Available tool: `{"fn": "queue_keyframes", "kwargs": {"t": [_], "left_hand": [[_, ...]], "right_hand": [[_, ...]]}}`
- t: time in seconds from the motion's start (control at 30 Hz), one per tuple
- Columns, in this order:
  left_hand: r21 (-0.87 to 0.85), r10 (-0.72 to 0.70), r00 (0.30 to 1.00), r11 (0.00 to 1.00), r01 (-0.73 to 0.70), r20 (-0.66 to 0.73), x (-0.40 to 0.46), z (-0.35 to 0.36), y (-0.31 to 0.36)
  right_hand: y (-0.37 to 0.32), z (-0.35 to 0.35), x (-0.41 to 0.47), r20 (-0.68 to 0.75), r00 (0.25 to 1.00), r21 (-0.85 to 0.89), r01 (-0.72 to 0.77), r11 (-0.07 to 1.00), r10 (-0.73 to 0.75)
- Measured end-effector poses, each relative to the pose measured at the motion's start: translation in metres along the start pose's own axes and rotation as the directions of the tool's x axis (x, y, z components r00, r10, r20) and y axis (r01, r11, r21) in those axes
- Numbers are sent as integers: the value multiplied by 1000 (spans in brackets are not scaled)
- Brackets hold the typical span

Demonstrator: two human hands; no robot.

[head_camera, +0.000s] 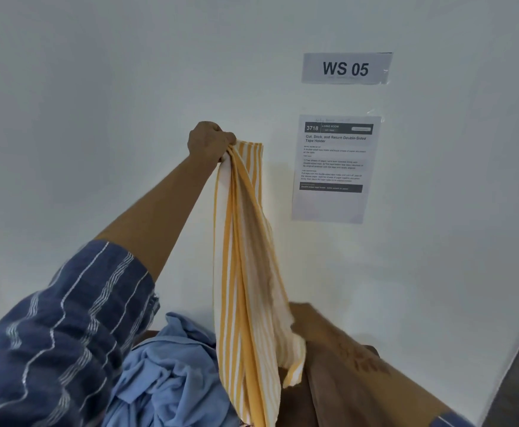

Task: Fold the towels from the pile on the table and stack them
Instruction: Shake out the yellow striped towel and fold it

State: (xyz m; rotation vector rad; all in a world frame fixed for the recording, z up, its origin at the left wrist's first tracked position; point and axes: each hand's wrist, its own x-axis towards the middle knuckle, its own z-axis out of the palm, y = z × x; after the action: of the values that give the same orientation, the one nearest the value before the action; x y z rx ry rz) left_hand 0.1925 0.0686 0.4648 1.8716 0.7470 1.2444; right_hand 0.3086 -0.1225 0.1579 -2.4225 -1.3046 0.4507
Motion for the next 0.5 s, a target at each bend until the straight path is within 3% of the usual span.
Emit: {"fn": "queue_keyframes", "kwargs": {"t": [0.07,0.1,0.27,0.43,0.5], "left_hand": [[5,-4,1000,1000,3,28,-2,3,0],[4,1,999,1000,-1,39,-3,5,0],[-17,30,992,999,-28,120,-5,5,-1],[-63,73,984,996,-63,164,-6,3,-1],[-64,78,981,996,-67,179,-6,2,-2]], "right_hand": [[-10,17,-1,215,976,-48,41,998,-29],[-14,22,0,227,973,-74,61,995,-43],[-32,13,8,46,993,48,108,993,-110],[-61,9,9,-164,983,228,121,966,-84],[-70,17,10,-203,975,190,129,973,-89]]}}
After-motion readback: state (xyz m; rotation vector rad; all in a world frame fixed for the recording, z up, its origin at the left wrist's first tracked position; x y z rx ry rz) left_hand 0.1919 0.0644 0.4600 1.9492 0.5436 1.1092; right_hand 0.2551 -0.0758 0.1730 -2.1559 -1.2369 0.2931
